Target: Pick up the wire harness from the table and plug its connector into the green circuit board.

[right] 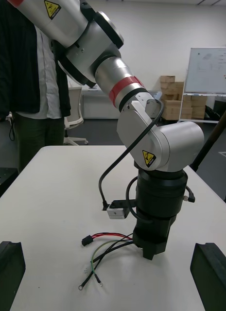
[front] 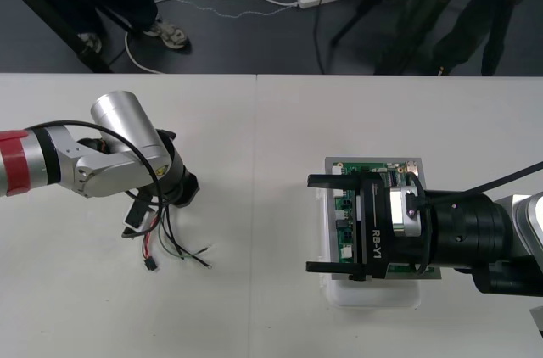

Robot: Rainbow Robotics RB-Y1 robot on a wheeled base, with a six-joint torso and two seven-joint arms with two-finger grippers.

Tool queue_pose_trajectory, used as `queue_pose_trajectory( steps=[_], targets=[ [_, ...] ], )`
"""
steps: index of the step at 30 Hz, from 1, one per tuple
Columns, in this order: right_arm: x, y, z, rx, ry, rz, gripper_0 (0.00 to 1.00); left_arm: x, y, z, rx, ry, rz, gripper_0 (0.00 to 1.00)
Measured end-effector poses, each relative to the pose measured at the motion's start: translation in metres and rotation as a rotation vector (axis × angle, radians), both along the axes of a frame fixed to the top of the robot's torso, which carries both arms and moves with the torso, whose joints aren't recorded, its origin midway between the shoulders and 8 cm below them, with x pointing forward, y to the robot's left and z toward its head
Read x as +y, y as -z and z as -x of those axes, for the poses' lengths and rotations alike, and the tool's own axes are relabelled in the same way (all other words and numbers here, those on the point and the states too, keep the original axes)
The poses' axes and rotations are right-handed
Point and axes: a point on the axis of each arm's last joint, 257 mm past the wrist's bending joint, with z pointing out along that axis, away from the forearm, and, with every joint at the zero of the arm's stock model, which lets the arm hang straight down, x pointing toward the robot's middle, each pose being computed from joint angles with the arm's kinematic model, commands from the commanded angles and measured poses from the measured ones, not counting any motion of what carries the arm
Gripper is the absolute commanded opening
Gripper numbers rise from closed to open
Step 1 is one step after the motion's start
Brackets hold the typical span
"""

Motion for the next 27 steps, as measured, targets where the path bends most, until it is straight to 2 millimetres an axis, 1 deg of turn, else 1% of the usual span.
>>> queue_pose_trajectory(
  steps=[4,7,14,19,22,27],
  targets=[
    [0.0,0.0,0.0,0.0,0.0,0.0,1.0,-0.001,-0.001,0.0,-0.001,0.001,0.003,0.0],
    [0.0,0.0,0.0,0.0,0.0,0.0,1.0,-0.006,-0.004,0.0,0.0,0.003,0.014,0.0],
    [0.0,-0.002,0.001,0.002,-0.002,-0.006,1.0,-0.025,-0.018,0.007,0.013,0.016,0.062,0.0],
    [0.0,-0.003,0.001,0.003,-0.004,-0.013,1.0,-0.026,-0.027,0.011,0.032,-0.008,0.098,0.0],
    [0.0,-0.005,0.002,0.005,-0.006,-0.02,1.0,-0.026,-0.037,0.009,0.03,-0.02,0.111,0.0],
    [0.0,-0.006,0.002,0.005,-0.007,-0.023,1.0,-0.031,-0.063,0.005,0.017,-0.038,0.148,0.0]
  ],
)
